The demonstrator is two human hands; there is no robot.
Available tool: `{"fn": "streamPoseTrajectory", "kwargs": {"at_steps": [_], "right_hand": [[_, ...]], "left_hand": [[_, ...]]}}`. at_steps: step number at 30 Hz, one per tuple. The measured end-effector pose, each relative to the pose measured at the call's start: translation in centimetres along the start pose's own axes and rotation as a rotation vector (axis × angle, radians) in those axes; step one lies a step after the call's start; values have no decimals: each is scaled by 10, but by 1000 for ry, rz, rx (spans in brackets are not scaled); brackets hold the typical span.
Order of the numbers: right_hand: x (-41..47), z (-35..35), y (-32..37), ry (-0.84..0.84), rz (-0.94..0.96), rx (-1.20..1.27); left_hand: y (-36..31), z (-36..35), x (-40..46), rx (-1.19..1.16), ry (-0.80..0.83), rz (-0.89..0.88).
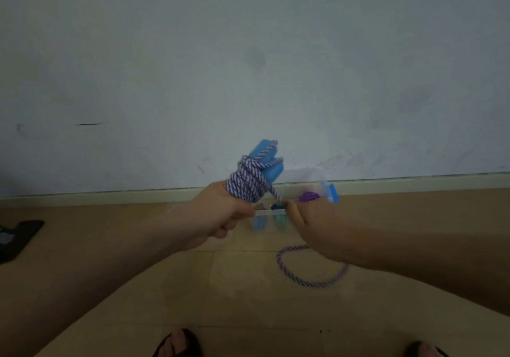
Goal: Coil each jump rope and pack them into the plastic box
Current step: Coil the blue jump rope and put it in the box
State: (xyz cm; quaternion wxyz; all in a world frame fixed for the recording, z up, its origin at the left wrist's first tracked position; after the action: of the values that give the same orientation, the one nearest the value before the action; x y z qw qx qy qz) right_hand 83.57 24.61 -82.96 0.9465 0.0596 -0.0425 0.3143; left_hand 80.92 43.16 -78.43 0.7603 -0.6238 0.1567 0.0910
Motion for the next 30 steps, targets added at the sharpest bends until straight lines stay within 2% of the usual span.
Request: {"fn": "streamPoseTrajectory", "kwargs": {"at_steps": [4, 7, 10, 14, 19, 21, 24, 27, 30], "right_hand": [[-13, 15, 33, 92, 144, -200], [-17, 35, 58, 35, 311, -247], [-3, 60, 74, 14, 395, -325], [25, 81, 53, -130, 276, -311], [41, 65, 25, -133, 258, -277], [42, 54, 10, -82, 188, -186], [40, 30, -7, 118, -2, 26], [26, 5, -12, 297, -186, 246], [7, -16, -13, 338, -260, 432]], "left_hand": [[20, -1, 3, 170, -47, 68], [33, -2, 3, 224, -70, 114], [41, 3, 3, 433, -5, 115], [37, -13, -2, 801, 169, -98], [26, -30, -14, 988, 277, -200], [19, -37, -18, 1004, 321, -249], [6, -41, -21, 955, 280, -392], [2, -39, -22, 888, 297, -423], [-3, -33, -24, 818, 214, -410]]}}
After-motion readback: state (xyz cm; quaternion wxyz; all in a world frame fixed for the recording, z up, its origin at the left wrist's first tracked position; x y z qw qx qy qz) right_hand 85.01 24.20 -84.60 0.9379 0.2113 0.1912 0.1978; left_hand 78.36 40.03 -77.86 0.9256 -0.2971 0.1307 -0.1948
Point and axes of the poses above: each hand's wrist, its own x-axis towards the middle knuckle, its own z-axis out of the back of the hand, y = z × x, the point moved 3 cm from there along x, towards the middle knuckle, and after that the axes turned 11 degrees about -x, right-handed, at the moved point
